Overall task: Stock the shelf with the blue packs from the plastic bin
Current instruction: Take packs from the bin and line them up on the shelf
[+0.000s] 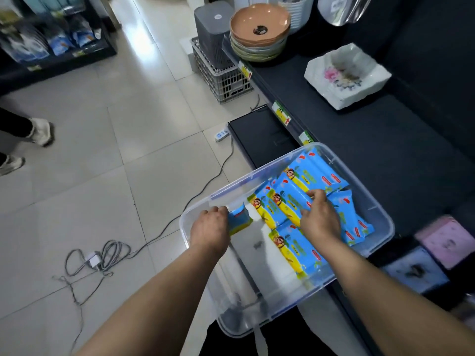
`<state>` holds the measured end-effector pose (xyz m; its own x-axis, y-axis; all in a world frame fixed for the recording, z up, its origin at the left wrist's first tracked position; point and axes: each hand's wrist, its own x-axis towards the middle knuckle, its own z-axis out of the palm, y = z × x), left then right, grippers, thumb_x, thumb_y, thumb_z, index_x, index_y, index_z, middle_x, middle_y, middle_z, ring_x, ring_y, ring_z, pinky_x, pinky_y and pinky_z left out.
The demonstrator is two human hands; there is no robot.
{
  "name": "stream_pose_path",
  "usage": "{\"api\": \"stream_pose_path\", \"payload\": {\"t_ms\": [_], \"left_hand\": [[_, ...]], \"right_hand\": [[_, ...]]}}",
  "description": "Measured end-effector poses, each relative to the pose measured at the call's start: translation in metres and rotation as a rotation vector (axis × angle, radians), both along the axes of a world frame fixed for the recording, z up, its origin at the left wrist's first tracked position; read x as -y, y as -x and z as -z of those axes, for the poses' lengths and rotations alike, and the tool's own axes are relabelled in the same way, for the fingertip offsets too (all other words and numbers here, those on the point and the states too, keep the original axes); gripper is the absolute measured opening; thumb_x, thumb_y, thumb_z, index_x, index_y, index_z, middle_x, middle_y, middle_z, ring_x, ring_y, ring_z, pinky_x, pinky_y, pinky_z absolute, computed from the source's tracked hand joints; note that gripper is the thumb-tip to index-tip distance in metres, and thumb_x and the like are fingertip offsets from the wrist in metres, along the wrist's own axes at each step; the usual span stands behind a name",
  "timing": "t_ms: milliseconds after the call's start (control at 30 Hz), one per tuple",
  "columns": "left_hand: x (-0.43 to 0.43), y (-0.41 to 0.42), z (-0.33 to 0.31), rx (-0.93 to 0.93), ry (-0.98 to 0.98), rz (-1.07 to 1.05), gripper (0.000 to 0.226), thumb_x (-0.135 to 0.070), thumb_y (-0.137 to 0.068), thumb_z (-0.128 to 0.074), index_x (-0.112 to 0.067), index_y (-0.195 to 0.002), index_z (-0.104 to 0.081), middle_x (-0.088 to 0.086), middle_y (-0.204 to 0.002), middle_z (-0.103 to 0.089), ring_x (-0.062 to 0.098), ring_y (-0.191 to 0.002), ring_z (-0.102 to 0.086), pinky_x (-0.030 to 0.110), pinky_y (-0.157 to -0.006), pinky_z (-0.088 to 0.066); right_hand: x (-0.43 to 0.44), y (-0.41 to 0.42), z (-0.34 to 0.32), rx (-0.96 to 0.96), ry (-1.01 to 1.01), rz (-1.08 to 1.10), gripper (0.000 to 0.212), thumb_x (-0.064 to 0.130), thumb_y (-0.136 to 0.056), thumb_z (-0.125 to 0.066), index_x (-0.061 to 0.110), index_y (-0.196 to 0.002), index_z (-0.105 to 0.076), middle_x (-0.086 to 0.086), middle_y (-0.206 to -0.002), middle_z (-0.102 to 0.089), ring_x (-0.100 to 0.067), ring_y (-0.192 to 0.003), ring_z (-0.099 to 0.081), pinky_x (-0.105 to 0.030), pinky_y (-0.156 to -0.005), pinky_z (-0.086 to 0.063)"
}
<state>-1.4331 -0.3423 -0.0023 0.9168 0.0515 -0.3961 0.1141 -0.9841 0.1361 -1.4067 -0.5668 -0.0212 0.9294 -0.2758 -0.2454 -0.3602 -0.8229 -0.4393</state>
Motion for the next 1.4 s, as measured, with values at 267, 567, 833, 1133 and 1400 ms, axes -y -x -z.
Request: {"api": "stream_pose_path", "payload": {"t_ms": [267, 567, 833, 1133, 1400], "left_hand": [[0.022, -0.026, -0.036, 0.043, 0.138, 0.227, 0.035, -0.024, -0.089, -0.052, -0.014, -0.122, -0.045, 0.01, -0.117, -0.059, 0.03, -0.109, -0.056, 0.037, -0.083, -0.045], [0.1, -0.02, -0.108, 0.299, 0.244, 0.678, 0.035, -0.012, -0.088, -0.05, -0.013, -0.123, -0.048, 0.009, -0.12, -0.057, 0.028, -0.113, -0.054, 0.039, -0.085, -0.047], [0.191, 0.033, -0.179, 0.48, 0.433, 0.969, 0.026, -0.021, -0.095, -0.048, -0.017, -0.121, -0.048, 0.005, -0.115, -0.058, 0.026, -0.108, -0.052, 0.041, -0.085, -0.046], [0.303, 0.096, -0.252, 0.73, 0.644, 1.139, 0.029, -0.024, -0.097, -0.047, -0.024, -0.126, -0.048, -0.002, -0.115, -0.058, 0.021, -0.107, -0.052, 0.037, -0.087, -0.043], [0.428, 0.143, -0.266, 0.716, 0.592, 1.288, 0.031, -0.026, -0.096, -0.049, -0.028, -0.127, -0.05, -0.006, -0.12, -0.059, 0.019, -0.111, -0.049, 0.038, -0.092, -0.039]], "right_hand": [[0.035, 0.06, -0.055, 0.224, 0.065, 0.18, 0.038, 0.004, -0.084, -0.057, 0.017, -0.119, -0.05, -0.007, -0.118, -0.059, -0.03, -0.113, -0.046, -0.04, -0.092, -0.039], [0.054, 0.179, -0.124, 0.465, 0.251, 0.569, 0.038, 0.0, -0.081, -0.059, 0.018, -0.115, -0.054, -0.005, -0.106, -0.06, -0.029, -0.101, -0.046, -0.041, -0.082, -0.038], [0.084, 0.282, -0.181, 0.57, 0.427, 0.793, 0.035, -0.001, -0.08, -0.06, 0.017, -0.109, -0.056, -0.006, -0.101, -0.059, -0.029, -0.095, -0.045, -0.041, -0.076, -0.039], [0.151, 0.367, -0.239, 0.591, 0.624, 0.948, 0.03, 0.004, -0.085, -0.06, 0.021, -0.109, -0.055, -0.003, -0.105, -0.054, -0.028, -0.099, -0.043, -0.036, -0.072, -0.029], [0.239, 0.415, -0.261, 0.598, 0.557, 0.832, 0.029, 0.004, -0.087, -0.058, 0.026, -0.105, -0.052, 0.005, -0.103, -0.051, -0.021, -0.097, -0.04, -0.036, -0.076, -0.034]]}}
